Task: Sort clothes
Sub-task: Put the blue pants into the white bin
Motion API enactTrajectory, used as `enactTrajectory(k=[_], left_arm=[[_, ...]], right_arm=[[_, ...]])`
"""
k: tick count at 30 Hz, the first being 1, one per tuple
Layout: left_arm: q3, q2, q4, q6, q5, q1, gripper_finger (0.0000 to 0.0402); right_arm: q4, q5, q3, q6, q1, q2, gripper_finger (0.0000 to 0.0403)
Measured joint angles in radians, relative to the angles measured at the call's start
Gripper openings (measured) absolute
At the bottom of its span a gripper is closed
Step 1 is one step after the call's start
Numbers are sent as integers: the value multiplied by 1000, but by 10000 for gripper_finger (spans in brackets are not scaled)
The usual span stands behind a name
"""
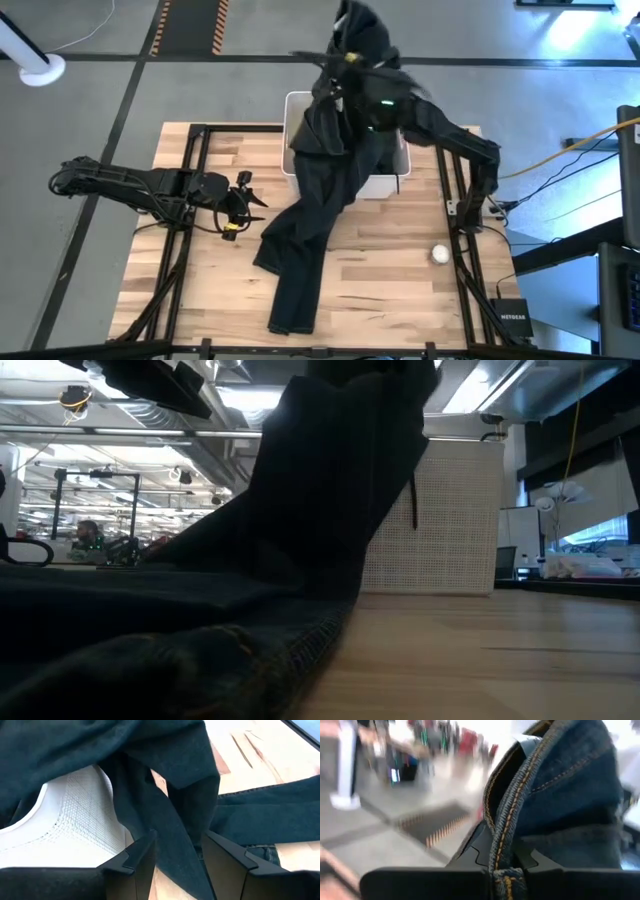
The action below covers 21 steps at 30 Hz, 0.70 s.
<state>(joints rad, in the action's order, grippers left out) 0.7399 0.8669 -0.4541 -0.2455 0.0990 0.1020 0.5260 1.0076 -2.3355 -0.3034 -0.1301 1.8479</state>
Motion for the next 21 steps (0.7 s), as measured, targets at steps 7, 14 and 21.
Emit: enactTrajectory(k=[7, 14, 21], left_arm=[[0, 1, 0, -3, 0, 0, 153], [0, 5, 41, 1, 0, 0, 153], [0, 18, 24, -20, 0, 0, 153]], right_arm=[[381, -122, 223, 500, -135, 14, 26], [275, -359, 483, 747, -199, 19, 78], [317, -364, 470, 719, -205, 18, 149]])
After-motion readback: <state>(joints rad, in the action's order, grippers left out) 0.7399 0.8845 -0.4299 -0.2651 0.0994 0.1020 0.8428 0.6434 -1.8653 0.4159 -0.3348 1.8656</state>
